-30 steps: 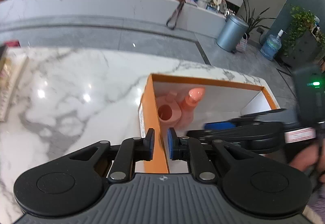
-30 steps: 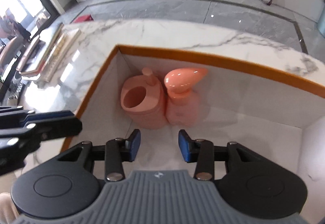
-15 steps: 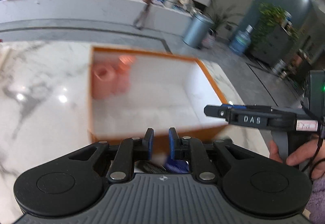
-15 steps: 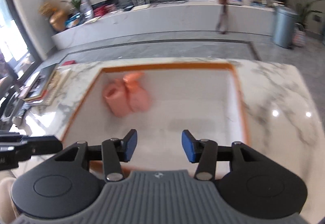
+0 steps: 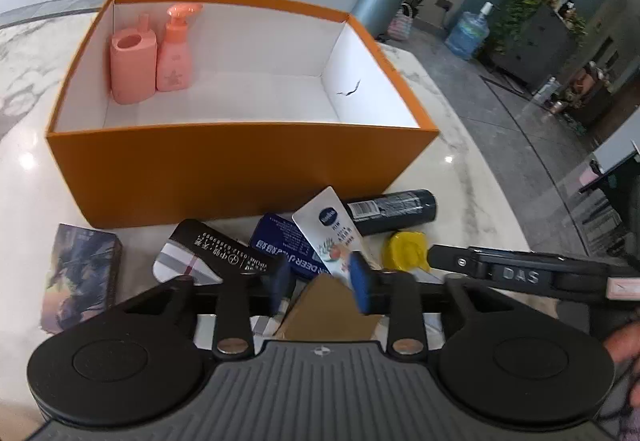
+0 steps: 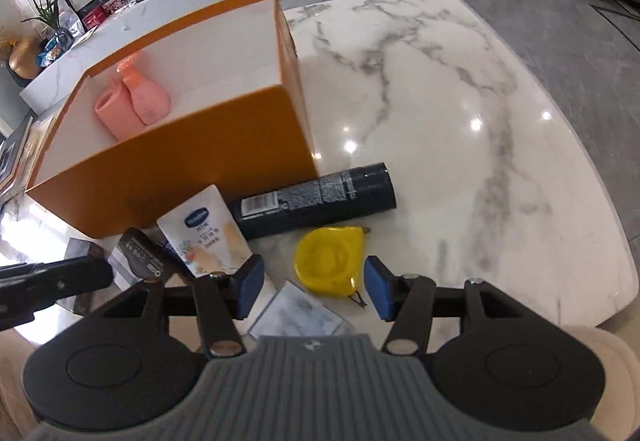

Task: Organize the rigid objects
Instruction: 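Grasp the white lotion tube with the left tool while the right tool reaches the black spray can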

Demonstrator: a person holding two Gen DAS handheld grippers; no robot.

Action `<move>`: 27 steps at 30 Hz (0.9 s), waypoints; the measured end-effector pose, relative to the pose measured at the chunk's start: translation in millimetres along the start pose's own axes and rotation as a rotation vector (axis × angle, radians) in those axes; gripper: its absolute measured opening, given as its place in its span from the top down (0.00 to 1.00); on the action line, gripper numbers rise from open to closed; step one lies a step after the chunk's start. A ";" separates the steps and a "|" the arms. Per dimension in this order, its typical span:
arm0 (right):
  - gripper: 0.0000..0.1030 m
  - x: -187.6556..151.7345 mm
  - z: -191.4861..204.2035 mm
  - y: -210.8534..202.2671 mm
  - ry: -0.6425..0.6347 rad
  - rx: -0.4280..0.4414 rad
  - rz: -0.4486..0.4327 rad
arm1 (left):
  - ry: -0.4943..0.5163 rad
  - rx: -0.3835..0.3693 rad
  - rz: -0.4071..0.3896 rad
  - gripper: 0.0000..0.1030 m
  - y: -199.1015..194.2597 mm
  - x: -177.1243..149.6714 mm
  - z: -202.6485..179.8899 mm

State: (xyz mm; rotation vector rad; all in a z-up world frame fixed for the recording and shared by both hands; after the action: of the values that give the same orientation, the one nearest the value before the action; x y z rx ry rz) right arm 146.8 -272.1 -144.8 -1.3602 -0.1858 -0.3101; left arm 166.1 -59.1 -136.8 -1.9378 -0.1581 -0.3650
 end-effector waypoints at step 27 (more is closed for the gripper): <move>0.43 35.6 -28.2 43.7 0.013 0.003 0.068 | -0.002 -0.073 -0.019 0.93 35.5 27.3 -20.0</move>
State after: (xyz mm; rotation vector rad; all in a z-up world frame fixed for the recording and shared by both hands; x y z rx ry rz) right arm 193.2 -295.8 -180.1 -1.3577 -0.1290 -0.2618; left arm 198.1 -93.0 -152.1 -2.0099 -0.1670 -0.3858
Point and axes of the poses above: each gripper's, at about its wrist camera, not at the fingertips, and y roughly the way its jaws point, z to its left, x to its top, the point moved 7 cm from there along y, roughly the way its jaws point, and after that the axes turned 13 degrees about z, right-handed, at the moved point
